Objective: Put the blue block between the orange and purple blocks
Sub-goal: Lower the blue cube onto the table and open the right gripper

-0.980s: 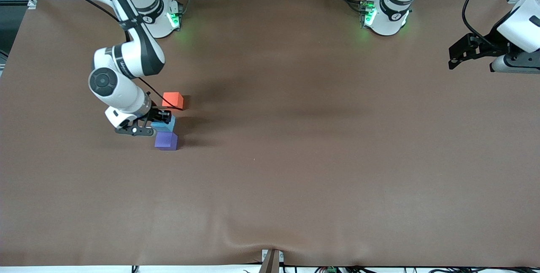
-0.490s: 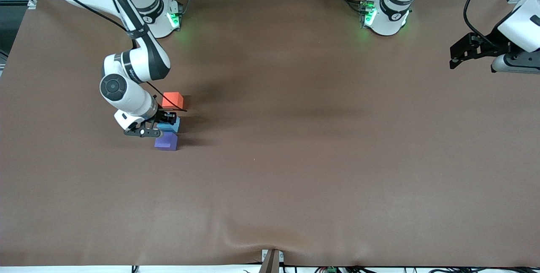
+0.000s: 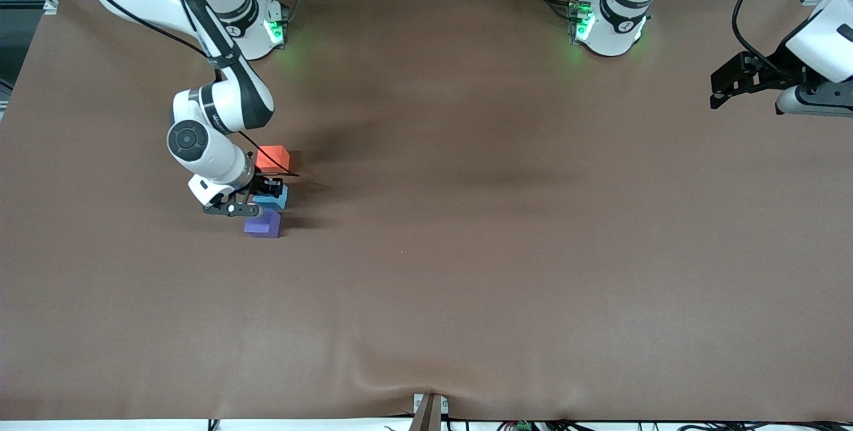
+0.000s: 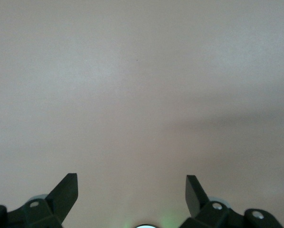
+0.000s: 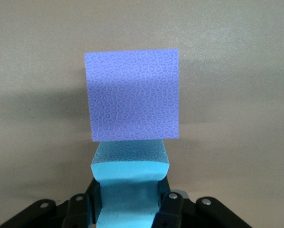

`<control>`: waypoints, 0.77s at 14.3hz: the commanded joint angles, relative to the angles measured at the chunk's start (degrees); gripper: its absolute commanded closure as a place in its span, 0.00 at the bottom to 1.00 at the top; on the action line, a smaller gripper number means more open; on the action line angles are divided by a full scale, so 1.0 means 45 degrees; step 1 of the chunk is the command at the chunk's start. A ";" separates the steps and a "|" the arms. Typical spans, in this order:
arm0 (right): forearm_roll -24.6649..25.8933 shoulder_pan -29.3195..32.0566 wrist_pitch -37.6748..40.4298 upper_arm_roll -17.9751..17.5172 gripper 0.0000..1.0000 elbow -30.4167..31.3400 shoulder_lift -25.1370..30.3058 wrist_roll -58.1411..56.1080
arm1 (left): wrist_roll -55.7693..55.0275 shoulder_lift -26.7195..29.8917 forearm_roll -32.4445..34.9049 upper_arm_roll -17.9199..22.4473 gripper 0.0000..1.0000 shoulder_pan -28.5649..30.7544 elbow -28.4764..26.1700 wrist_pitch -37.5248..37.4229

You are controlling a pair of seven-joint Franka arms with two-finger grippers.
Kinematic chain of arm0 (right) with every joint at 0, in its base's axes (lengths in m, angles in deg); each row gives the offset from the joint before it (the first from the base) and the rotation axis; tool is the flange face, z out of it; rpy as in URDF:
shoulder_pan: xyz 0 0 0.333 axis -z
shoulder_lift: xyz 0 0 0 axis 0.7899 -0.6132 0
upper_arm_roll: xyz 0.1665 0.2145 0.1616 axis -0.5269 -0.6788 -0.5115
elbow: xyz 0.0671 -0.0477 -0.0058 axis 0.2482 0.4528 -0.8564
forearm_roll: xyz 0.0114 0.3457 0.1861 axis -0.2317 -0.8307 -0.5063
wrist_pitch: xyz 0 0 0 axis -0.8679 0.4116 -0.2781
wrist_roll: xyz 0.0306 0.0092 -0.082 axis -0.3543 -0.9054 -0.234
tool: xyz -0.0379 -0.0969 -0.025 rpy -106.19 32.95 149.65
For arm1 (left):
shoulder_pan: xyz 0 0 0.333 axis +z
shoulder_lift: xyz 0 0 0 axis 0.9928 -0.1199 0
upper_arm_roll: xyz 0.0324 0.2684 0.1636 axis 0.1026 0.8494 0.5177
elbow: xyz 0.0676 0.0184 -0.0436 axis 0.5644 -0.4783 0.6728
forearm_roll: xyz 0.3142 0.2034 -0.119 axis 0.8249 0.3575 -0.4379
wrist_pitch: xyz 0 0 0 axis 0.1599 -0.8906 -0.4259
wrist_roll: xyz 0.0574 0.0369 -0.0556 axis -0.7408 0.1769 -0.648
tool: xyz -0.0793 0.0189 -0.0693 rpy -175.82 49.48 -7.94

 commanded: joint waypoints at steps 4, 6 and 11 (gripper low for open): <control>0.0005 0.0362 -0.0420 -0.0067 1.00 0.0388 -0.0006 -0.0606 | 0.0153 0.0080 -0.0111 -0.0017 0.00 0.0097 -0.0011 -0.0098; 0.0005 0.0480 -0.0439 -0.0067 1.00 0.0388 -0.0045 -0.0606 | 0.0134 0.0080 -0.0111 -0.0017 0.00 0.0097 -0.0011 -0.0098; -0.0014 0.0617 0.0434 -0.0126 0.00 0.0097 0.0071 -0.0451 | 0.0114 0.0080 -0.0111 -0.0037 0.00 0.0097 -0.0011 -0.0118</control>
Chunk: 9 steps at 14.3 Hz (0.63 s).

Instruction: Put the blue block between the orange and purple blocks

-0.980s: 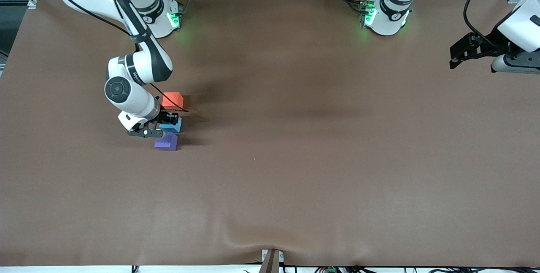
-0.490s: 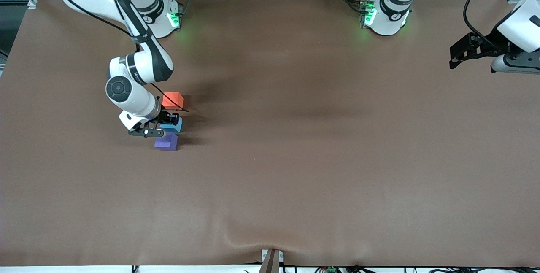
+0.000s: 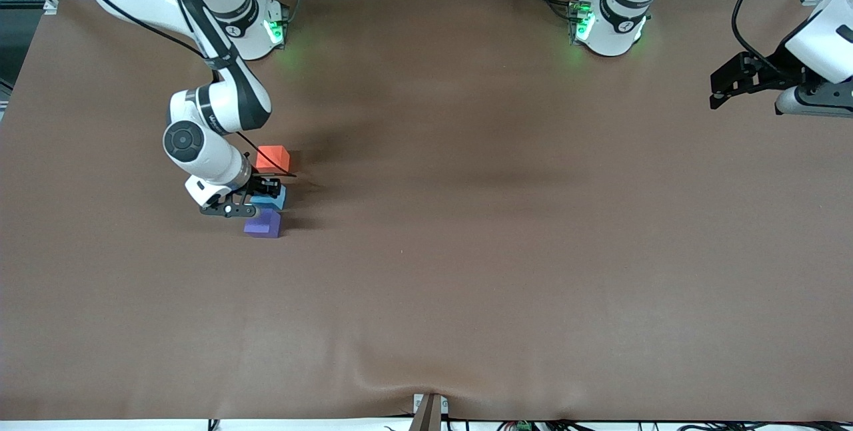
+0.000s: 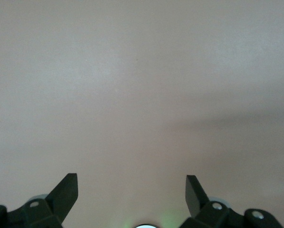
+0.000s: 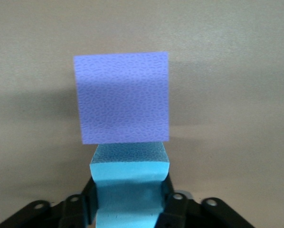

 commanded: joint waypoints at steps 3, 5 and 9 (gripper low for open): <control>-0.0178 0.0289 0.2684 -0.0249 0.00 -0.1099 0.0733 -0.0167 | 0.0114 0.0080 -0.0111 -0.0037 0.00 0.0094 0.0012 -0.0117; -0.1403 0.0230 0.5276 -0.0249 0.00 -0.2812 0.1163 -0.0187 | 0.0114 0.0080 -0.0111 -0.0037 0.00 0.0094 0.0012 -0.0117; -0.1820 0.0346 1.0011 -0.0152 0.00 -0.7326 0.1145 -0.0167 | 0.0114 0.0080 -0.0111 -0.0037 0.00 0.0094 0.0012 -0.0117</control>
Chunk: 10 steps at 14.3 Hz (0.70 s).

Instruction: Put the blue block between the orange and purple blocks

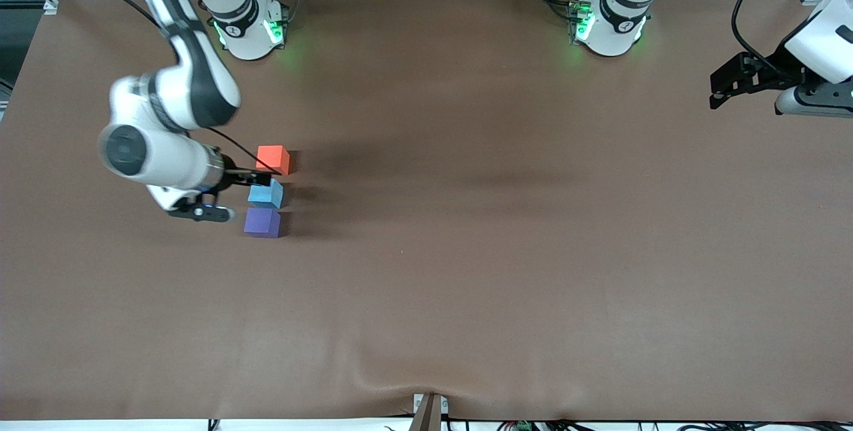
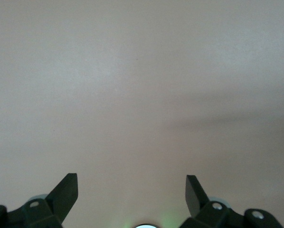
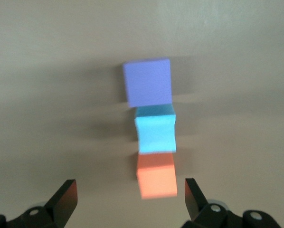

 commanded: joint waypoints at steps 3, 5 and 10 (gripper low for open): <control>0.0155 0.0328 0.3283 0.0043 0.00 -0.4722 -0.0176 -0.0289 | 0.0114 0.0081 -0.0111 -0.0037 0.00 0.0094 0.0023 -0.0116; 0.0624 0.0834 0.5174 0.0122 0.00 -0.6773 -0.0273 -0.0367 | 0.0114 0.0081 -0.0111 -0.0037 0.00 0.0094 0.0023 -0.0116; 0.1716 0.1481 0.5931 0.0103 0.00 -0.7371 0.0990 -0.0487 | 0.0134 0.0081 -0.0130 -0.0037 0.00 0.0094 0.0023 -0.0116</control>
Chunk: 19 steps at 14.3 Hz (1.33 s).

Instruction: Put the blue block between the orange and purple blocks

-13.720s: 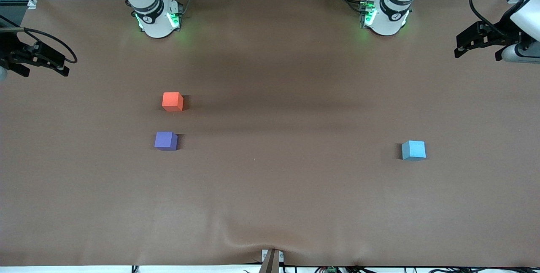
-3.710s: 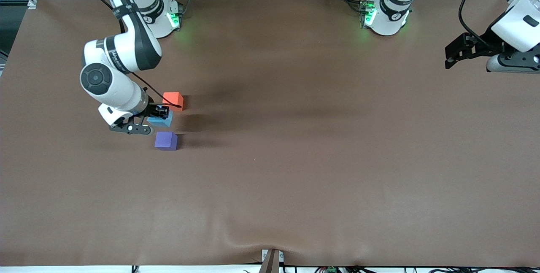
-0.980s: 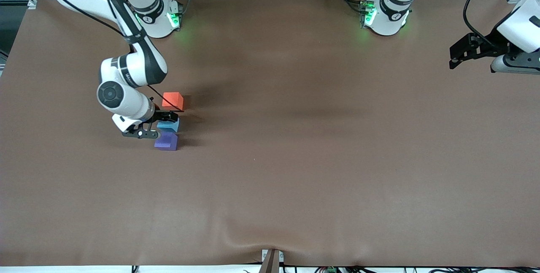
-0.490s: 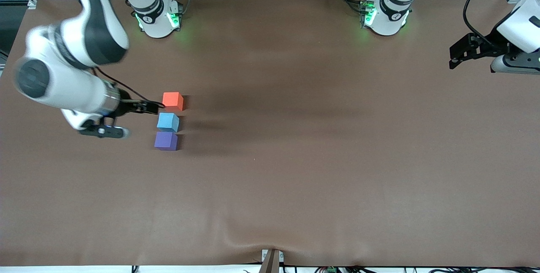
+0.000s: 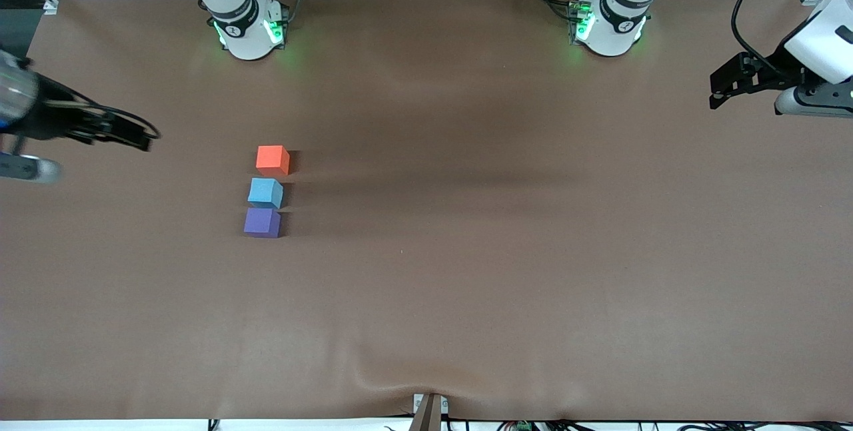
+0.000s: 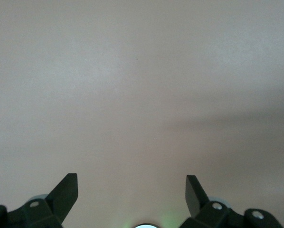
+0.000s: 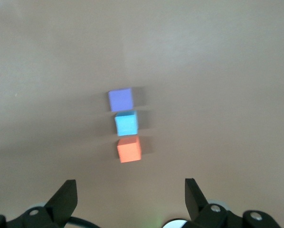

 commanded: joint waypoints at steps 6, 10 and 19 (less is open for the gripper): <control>0.0600 0.0071 -0.1378 -0.0200 0.00 0.2488 0.3106 0.0108 | 0.0114 0.0100 -0.0169 -0.0036 0.00 0.0249 0.0015 -0.0110; 0.0620 -0.0085 -0.1418 -0.0258 0.00 0.2413 0.3011 -0.0147 | 0.0114 0.0100 -0.0169 -0.0036 0.00 0.0249 0.0015 -0.0110; 0.0542 -0.0065 -0.1320 -0.0239 0.00 0.2373 0.2991 -0.0167 | 0.0114 0.0100 -0.0169 -0.0036 0.00 0.0249 0.0015 -0.0090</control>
